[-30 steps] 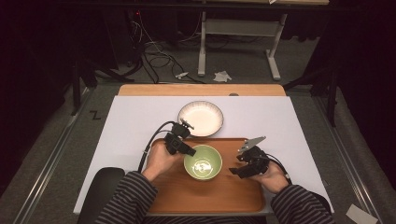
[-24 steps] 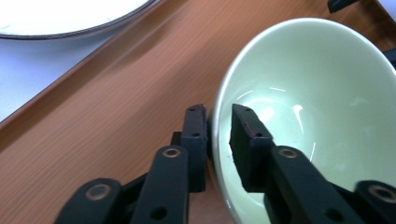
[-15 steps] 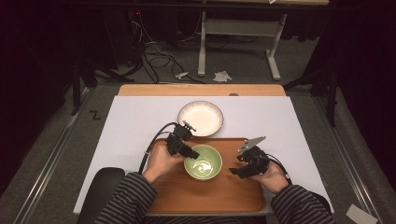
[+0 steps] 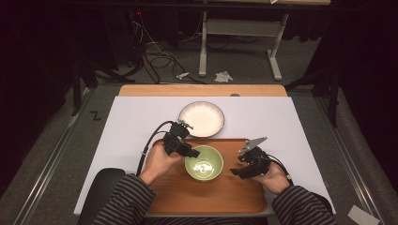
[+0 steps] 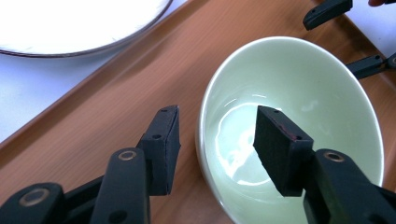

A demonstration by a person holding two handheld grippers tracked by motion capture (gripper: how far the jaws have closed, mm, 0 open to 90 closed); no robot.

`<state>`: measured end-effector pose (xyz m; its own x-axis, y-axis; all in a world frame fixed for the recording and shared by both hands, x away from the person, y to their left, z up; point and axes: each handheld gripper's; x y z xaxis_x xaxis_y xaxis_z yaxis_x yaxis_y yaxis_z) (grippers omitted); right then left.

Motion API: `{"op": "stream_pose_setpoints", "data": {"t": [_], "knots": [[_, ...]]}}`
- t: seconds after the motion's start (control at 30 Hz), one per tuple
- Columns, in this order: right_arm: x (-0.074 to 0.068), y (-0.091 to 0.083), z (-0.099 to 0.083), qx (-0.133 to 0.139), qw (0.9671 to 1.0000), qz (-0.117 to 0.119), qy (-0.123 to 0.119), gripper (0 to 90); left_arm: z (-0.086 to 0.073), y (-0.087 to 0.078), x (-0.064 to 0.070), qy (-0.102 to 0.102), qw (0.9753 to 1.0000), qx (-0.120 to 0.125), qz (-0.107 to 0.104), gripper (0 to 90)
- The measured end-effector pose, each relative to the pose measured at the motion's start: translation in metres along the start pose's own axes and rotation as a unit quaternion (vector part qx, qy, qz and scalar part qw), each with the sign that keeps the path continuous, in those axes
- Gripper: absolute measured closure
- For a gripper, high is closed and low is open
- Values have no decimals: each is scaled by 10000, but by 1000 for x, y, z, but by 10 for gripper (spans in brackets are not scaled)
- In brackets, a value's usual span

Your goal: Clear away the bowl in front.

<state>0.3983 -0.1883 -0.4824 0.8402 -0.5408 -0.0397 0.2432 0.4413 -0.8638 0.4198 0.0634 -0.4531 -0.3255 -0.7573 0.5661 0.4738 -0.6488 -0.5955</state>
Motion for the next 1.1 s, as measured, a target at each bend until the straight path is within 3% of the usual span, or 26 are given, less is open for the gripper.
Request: {"op": "stream_pose_setpoints", "data": {"t": [0.9,1.1], "knots": [[0,1,0,-18,10000,11,-27,396,7,-29,-3,-132,9989,422,-179,486],[0,0,0,-10,10000,-8,-5,396,9,-37,-9,-283,9978,574,-169,486]]}}
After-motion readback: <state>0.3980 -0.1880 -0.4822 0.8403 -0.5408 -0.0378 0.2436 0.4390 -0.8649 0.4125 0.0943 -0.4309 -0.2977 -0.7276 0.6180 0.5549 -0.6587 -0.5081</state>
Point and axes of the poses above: each handheld gripper's, and its own axes: y roughly forward along the jaws, z roughly out of its top, x roughly to its right, and after that the axes turned 2 degrees about -x, right-handed
